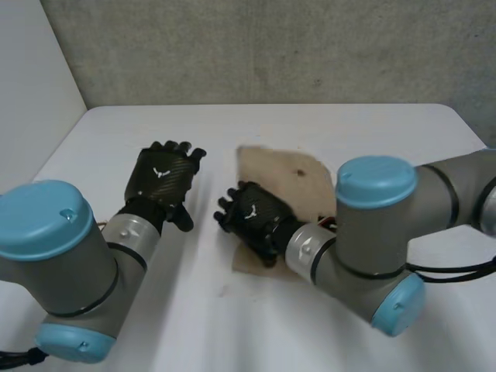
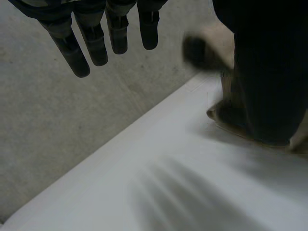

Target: Fold the shorts.

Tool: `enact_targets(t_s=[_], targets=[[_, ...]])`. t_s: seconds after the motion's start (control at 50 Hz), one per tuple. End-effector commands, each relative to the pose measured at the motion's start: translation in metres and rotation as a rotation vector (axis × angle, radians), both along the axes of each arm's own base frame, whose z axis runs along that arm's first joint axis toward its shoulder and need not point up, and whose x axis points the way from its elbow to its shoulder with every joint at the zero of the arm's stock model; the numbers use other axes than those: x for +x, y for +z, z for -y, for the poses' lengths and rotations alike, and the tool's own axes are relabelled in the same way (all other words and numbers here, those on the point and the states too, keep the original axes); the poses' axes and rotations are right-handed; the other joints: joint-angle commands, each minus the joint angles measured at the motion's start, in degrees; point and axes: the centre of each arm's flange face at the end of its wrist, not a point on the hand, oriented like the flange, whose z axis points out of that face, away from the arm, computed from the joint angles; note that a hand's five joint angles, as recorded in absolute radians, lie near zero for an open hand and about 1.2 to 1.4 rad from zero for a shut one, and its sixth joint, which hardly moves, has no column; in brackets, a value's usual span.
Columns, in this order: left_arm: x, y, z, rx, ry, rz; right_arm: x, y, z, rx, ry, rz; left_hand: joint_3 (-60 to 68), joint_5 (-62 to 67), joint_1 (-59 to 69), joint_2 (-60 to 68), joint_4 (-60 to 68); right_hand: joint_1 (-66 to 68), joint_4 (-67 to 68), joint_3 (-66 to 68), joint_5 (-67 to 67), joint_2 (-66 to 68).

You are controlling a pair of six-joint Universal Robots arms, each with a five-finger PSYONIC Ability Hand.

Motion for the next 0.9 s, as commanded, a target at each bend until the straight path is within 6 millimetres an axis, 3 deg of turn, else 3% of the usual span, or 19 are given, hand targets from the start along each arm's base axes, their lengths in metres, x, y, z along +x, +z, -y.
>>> enact_targets(t_s=[0.02, 0.14, 0.2, 0.38, 0.54, 0.7, 0.9], targets=[[0.002, 0.019, 0.02, -0.058, 0.029, -0.035, -0.006, 0.041, 0.011, 0.064, -0.082, 0.182, -1.8, -1.0, -0.8, -1.1, -0.9, -2.3, -5.0, -4.1, -5.0, -3.9], [-0.014, 0.042, 0.036, -0.124, 0.013, -0.096, -0.048, 0.091, 0.056, 0.2, -0.31, 0.471, -0.9, -0.2, 0.0, -0.3, -0.1, -2.3, -5.0, -4.1, -5.0, -3.9], [-0.024, 0.041, 0.042, -0.121, -0.001, -0.128, -0.06, 0.093, 0.069, 0.24, -0.364, 0.515, -0.8, 0.0, 0.2, -0.1, 0.1, -2.3, -5.0, -4.1, -5.0, -3.9], [-0.079, 0.02, 0.047, -0.072, -0.1, -0.18, -0.077, 0.066, 0.093, 0.287, -0.48, 0.457, 0.6, 1.3, 1.5, 1.3, 1.4, -2.3, -5.0, -4.1, -5.0, -3.9], [-0.1, -0.014, 0.04, 0.073, -0.136, -0.15, -0.073, 0.035, 0.107, 0.388, -0.524, 0.381, 0.8, 1.5, 1.7, 1.4, 1.6, -2.3, -5.0, -4.1, -5.0, -3.9], [-0.097, -0.057, 0.026, 0.245, -0.129, -0.048, -0.074, -0.006, 0.108, 0.507, -0.567, 0.282, 0.4, 1.2, 1.4, 1.1, 1.3, -2.3, -5.0, -4.1, -5.0, -3.9], [-0.079, -0.08, 0.012, 0.387, -0.1, 0.074, -0.088, -0.028, 0.105, 0.493, -0.582, 0.138, 0.2, 1.0, 1.2, 0.9, 1.1, -2.3, -5.0, -4.1, -5.0, -3.9]])
